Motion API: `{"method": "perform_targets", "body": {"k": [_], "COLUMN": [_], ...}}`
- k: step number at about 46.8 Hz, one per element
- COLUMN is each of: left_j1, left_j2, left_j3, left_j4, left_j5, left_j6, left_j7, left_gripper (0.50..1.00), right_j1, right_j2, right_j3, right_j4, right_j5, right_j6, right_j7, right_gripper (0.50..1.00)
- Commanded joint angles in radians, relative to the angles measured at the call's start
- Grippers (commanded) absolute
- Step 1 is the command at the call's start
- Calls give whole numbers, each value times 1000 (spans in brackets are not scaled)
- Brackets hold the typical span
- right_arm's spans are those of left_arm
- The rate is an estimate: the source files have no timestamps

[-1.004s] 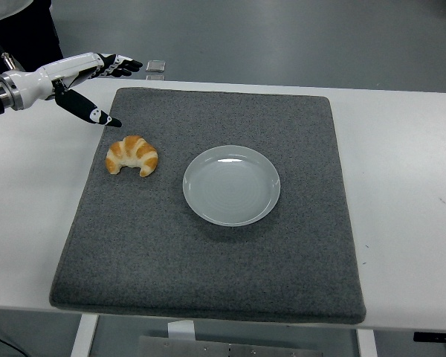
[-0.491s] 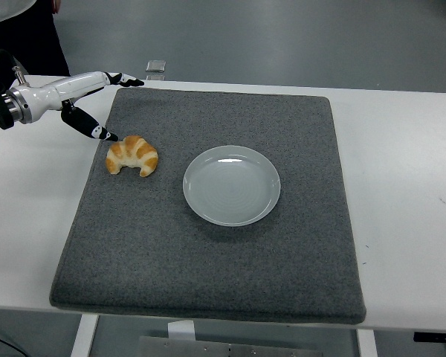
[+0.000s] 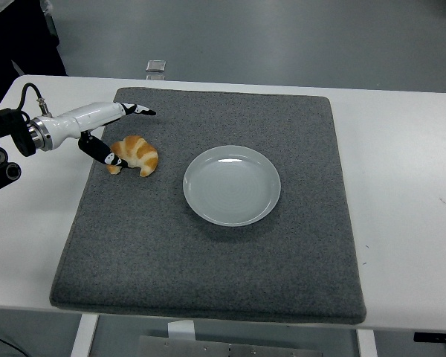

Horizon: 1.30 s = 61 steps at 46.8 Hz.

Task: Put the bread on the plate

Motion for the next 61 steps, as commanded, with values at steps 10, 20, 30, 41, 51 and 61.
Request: {"method": "perform_targets", "body": {"k": [10, 20, 30, 41, 51, 61], "left_j1": [14, 14, 14, 14, 14, 14], "left_j2": [-37, -54, -68, -74, -74, -73], "left_j3": [1, 23, 21, 21, 23, 25], "left_j4": [36, 50, 73, 76, 76, 73], "left_j5": [0, 0, -1, -3, -1, 0], "left_j6": [6, 8, 8, 6, 2, 0], "left_j7": [1, 3, 3, 3, 3, 3], "left_gripper": [1000, 1000, 1000, 1000, 984, 784], "right_j1": [0, 0, 0, 0, 0, 0], "right_j2": [0, 0, 0, 0, 0, 0], "right_j3": [0, 0, 0, 0, 0, 0], "right_j4": [0, 0, 0, 0, 0, 0], "right_j5": [0, -1, 0, 0, 0, 0], "right_j6": [1, 0, 0, 0, 1, 0], "right_j7": [0, 0, 0, 0, 0, 0], "right_gripper": [930, 932, 932, 932, 930, 930]}}
